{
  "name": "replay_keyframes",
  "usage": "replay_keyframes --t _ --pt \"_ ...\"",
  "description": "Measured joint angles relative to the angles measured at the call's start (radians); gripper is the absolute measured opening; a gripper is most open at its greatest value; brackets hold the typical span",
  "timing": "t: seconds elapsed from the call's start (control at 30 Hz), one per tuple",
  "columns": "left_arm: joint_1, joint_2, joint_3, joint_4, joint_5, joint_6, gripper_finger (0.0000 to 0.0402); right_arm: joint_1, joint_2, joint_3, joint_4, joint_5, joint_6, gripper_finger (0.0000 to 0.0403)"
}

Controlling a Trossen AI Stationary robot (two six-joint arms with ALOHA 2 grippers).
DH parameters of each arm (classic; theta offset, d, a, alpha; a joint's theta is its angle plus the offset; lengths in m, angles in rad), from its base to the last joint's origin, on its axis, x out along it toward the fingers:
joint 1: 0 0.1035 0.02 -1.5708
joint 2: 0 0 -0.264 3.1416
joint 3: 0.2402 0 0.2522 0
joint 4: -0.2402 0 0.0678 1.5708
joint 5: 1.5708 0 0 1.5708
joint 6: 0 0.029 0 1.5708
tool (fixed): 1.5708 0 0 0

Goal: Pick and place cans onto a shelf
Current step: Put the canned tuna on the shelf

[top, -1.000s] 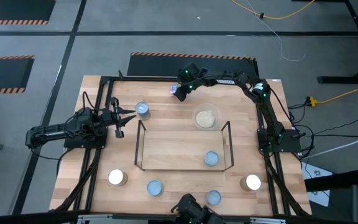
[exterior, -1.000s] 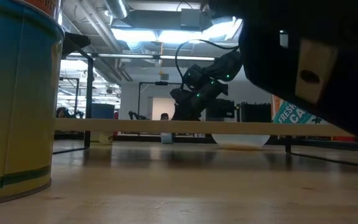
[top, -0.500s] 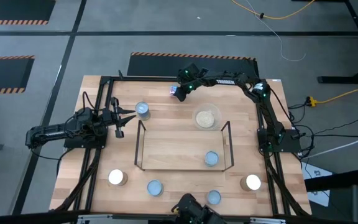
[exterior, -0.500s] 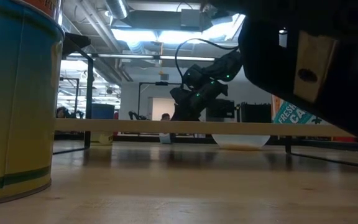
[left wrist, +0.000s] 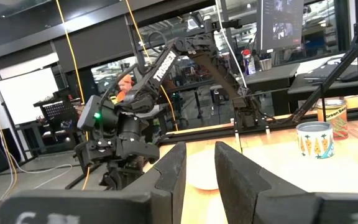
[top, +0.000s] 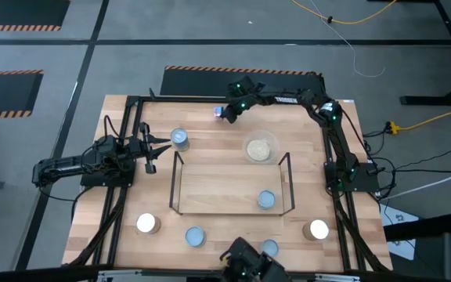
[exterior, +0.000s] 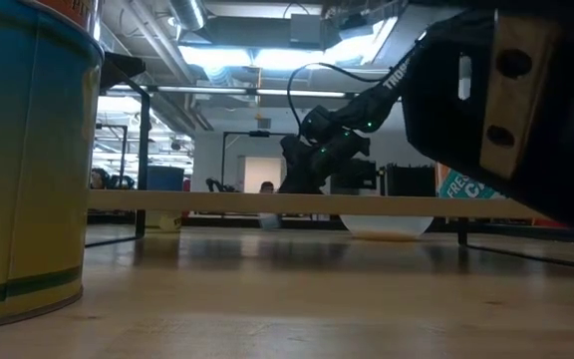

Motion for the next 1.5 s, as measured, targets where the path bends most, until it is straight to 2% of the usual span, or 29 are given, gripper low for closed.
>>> replay_keyframes --t 0.47,0.77,0.97,1.17,1.33,1.5 --pt "0.000 0.000 0.000 0.000 0.000 0.000 0.0078 -0.006 -0.004 0.000 -0.002 -0.022 -0.008 0.0002" --pt "0.000 0.000 0.000 -0.009 0.000 0.000 0.0078 -0.003 -0.083 0.027 -0.066 -0.053 -0.062 0.0001" --pt "0.000 0.000 0.000 -0.019 0.000 -0.019 0.0078 0.032 -0.159 0.122 -0.286 -0.052 -0.153 0.0000" --pt "0.000 0.000 0.000 -0.019 0.000 -0.019 0.0078 0.125 -0.205 0.275 -0.559 -0.048 -0.245 0.0000" --pt "0.000 0.000 0.000 -0.019 0.000 -0.019 0.0078 0.251 -0.208 0.414 -0.764 0.066 -0.312 0.0000" --pt "0.000 0.000 0.000 -0.019 0.000 -0.019 0.0078 0.389 -0.208 0.469 -0.855 0.149 -0.322 0.0000"
